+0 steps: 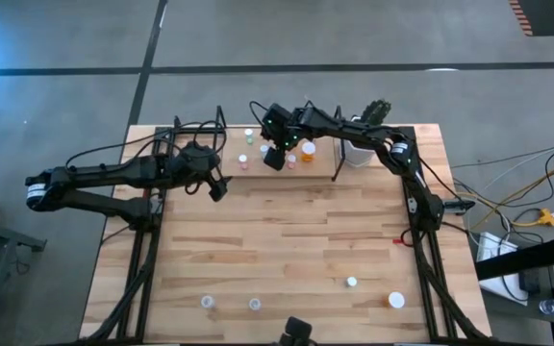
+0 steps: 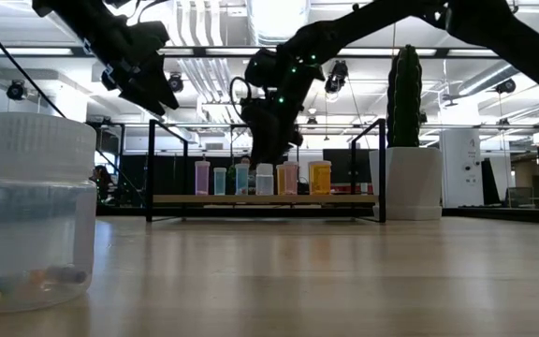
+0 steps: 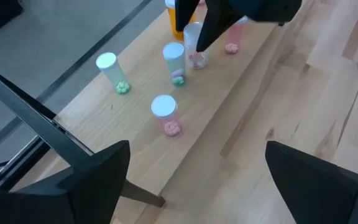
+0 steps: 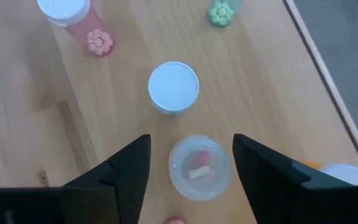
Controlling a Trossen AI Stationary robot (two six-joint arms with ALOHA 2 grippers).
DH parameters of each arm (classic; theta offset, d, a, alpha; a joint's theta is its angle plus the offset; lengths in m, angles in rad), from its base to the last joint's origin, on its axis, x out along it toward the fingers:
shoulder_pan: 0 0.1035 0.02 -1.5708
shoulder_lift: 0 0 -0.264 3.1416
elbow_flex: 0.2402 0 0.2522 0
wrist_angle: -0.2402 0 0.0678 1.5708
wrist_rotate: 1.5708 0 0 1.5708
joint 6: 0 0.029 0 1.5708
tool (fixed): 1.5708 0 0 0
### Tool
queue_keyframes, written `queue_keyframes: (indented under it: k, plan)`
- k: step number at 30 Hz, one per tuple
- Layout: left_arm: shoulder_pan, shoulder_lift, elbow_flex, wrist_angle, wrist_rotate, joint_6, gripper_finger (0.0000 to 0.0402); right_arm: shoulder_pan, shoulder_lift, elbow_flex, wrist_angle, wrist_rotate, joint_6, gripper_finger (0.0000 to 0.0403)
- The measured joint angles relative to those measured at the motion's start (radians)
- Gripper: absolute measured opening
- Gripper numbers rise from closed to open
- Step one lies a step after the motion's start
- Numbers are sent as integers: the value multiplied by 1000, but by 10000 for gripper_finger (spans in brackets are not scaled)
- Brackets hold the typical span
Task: Pick and place medicine bottles onto shelf by color
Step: Put the left transparent pill bottle on the shelf
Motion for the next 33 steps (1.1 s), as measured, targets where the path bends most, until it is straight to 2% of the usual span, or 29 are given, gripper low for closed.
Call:
queue_keyframes:
  k: [13,17,26,30,33]
  plan:
    - [-1,0,0,1,1,-1,359,0,-6,132,-123,0,-27,219]
    - [0,0,4,-13,32,-58,359,2,-13,203,-186,0,-26,219]
    - [-11,-49,133,-332,269,-78,359,62,-110,269,-189,0,-72,219]
    - [-50,-88,169,-468,258,-106,357,101,-166,267,-172,0,-105,219]
    - [-88,-124,161,-501,241,-158,348,127,-205,267,-163,0,-119,219]
